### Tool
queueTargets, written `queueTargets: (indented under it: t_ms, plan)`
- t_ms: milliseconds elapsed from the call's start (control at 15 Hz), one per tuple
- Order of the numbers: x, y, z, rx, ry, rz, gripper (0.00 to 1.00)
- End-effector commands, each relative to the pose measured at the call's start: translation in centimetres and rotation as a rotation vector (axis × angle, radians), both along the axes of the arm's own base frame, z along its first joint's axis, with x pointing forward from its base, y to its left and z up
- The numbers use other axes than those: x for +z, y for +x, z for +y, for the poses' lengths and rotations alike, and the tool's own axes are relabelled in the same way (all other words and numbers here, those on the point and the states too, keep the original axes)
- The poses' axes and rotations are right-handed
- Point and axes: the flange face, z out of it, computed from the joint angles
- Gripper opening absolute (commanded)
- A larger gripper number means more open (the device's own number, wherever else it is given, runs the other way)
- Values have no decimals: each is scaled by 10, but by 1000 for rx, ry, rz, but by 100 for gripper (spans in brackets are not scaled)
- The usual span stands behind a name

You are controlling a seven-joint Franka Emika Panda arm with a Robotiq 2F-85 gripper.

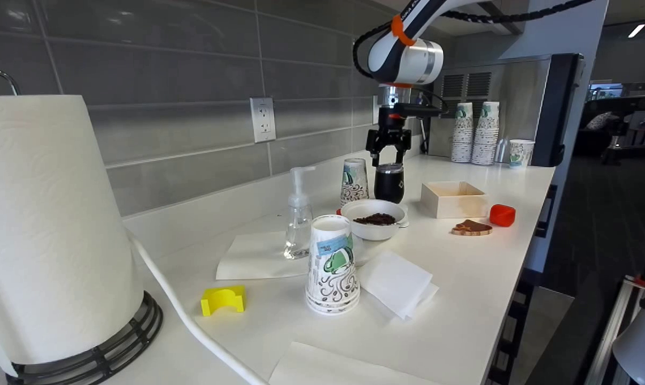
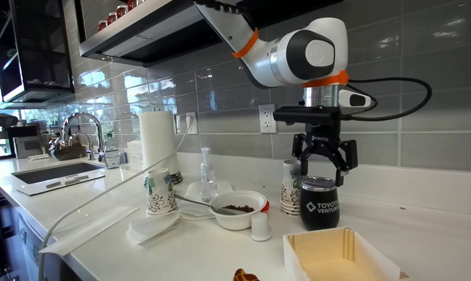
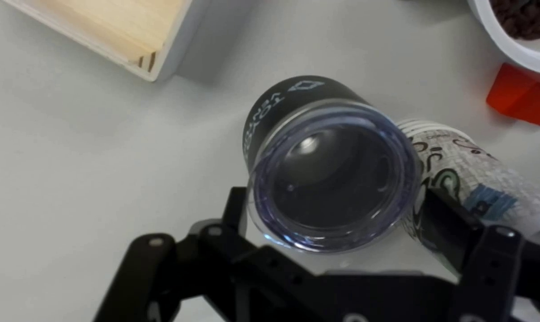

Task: Take the lid off the flask and place the lid on the counter top

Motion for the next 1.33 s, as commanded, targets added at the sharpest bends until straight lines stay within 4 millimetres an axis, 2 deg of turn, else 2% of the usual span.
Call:
queueTargets:
  t_ms: [0, 400, 467, 533, 600, 667, 733, 867, 933, 1000, 1067, 1267]
  plan:
    - [-2, 7, -3, 5, 24, 20, 100]
    - [-7, 8, -2, 4, 21, 29, 100]
    - [-6, 8, -3, 3, 21, 27, 75]
    - [-5, 8, -3, 3, 21, 25, 74]
    - [-3, 9, -3, 2, 21, 21, 78]
    - [-2, 10, -4, 3, 19, 18, 67]
    - [-1, 10, -4, 3, 19, 18, 67]
    - [1, 11, -4, 3, 18, 17, 82]
    - [1, 11, -4, 4, 17, 17, 85]
    - [2, 11, -4, 4, 16, 17, 71]
    - [2, 12, -3, 5, 16, 17, 67]
    - [3, 12, -2, 7, 14, 17, 67]
